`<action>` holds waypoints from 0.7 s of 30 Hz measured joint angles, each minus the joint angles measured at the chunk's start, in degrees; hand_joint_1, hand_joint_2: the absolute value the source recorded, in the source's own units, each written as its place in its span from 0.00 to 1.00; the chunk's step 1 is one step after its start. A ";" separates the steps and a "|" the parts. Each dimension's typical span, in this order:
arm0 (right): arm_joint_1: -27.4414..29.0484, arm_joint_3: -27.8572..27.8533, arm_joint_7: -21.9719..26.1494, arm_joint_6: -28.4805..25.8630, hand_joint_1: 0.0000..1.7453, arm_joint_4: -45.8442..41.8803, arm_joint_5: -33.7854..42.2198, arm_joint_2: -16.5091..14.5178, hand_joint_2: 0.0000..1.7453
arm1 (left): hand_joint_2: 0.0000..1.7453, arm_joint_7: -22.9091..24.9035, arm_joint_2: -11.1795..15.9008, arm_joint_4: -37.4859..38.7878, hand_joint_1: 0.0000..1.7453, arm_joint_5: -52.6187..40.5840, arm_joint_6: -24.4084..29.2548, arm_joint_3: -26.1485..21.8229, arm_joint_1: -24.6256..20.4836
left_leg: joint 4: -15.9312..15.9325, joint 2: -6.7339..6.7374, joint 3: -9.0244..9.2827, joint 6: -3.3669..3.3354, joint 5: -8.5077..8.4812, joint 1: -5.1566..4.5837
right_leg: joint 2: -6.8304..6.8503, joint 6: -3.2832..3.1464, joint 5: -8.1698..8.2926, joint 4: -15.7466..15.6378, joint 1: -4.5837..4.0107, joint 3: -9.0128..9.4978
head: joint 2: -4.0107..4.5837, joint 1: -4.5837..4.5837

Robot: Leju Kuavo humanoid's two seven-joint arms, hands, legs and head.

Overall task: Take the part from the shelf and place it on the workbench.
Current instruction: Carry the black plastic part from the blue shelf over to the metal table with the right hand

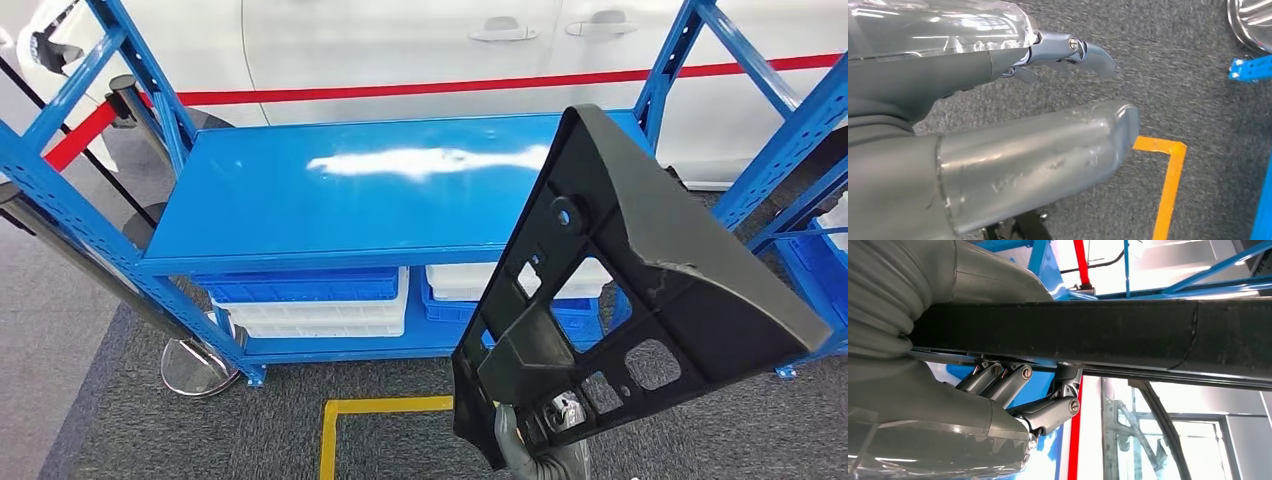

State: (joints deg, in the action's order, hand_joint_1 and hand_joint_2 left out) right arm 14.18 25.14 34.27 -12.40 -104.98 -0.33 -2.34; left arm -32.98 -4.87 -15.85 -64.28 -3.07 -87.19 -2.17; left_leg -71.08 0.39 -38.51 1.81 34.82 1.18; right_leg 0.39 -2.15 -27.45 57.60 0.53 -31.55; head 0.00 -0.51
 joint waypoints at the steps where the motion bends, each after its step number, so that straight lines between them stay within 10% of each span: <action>1: 0.02 0.00 -0.02 -0.01 1.00 0.00 0.01 0.00 1.00 | 0.00 0.01 0.08 0.00 0.00 0.00 -0.01 0.00 -0.03 | -2.50 -0.01 -0.04 0.05 0.58 0.00 | 0.02 -0.03 0.61 0.10 -0.15 -0.84 | 0.00 0.00; 3: 0.05 0.00 -0.13 -0.05 1.00 -0.01 0.02 0.00 1.00 | 0.00 0.02 0.24 0.00 0.00 -0.01 -0.04 0.00 -0.07 | -2.20 -0.01 2.49 -0.14 -2.02 -0.03 | 0.02 0.04 1.74 0.51 -0.38 -2.64 | 0.00 -0.02; 5: 0.07 0.00 -0.33 -0.21 1.00 -0.04 0.02 0.00 1.00 | 0.00 0.03 0.46 0.00 0.00 -0.02 -0.13 0.00 -0.19 | 4.96 -0.02 8.24 -0.72 -4.36 -0.20 | 0.01 0.32 2.65 1.08 -0.56 -4.17 | 0.00 -0.04; 8: 0.08 0.00 -0.60 -0.45 1.00 -0.09 0.02 0.03 1.00 | 0.00 0.04 0.83 0.00 0.00 -0.05 -0.26 0.01 -0.39 | 14.11 -0.06 13.70 -1.49 -3.08 -0.74 | 0.18 1.20 4.02 1.36 -0.63 -5.02 | 0.00 -0.04; 11: 0.18 0.00 -0.72 -0.56 1.00 -0.10 0.03 0.13 1.00 | 0.00 0.07 0.88 0.01 0.00 -0.07 -0.28 0.00 -0.33 | 15.02 0.13 12.91 -2.49 -4.49 -0.72 | 0.08 2.28 4.11 1.59 -0.36 -5.40 | 0.01 -0.12; 16: 0.32 0.00 -1.08 -0.89 1.00 -0.22 0.04 0.45 1.00 | 0.00 0.11 0.86 0.02 0.00 -0.14 -0.43 0.00 -0.33 | 14.86 0.51 8.77 -3.52 -7.98 -0.57 | -0.30 3.43 -7.39 14.96 -0.05 -8.26 | 0.00 0.27; 18: 0.33 0.00 -1.31 -1.07 1.00 -0.22 0.06 0.57 1.00 | 0.00 0.11 0.86 0.02 0.00 -0.15 -0.47 0.00 -0.33 | 14.22 0.55 6.75 -3.29 -9.14 -0.57 | -0.29 3.64 -5.42 16.51 0.18 -6.65 | 0.00 0.28; 21: 0.30 0.00 -1.48 -1.19 1.00 -0.32 0.11 0.67 1.00 | 0.00 0.13 0.85 0.02 0.00 -0.15 -0.55 0.00 -0.33 | 12.89 0.46 4.19 -2.64 -10.33 -0.62 | -0.33 3.38 -2.58 6.71 0.39 1.46 | 0.00 0.26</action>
State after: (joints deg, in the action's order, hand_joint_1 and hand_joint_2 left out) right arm 14.48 25.14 32.80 -13.59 -105.30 -0.22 -1.67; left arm -32.86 -4.02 -15.82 -64.43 -3.61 -87.19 -2.50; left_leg -58.18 0.85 -34.33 -0.82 24.48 0.56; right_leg 0.06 1.23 -30.03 64.31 0.92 -30.10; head 0.00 -0.25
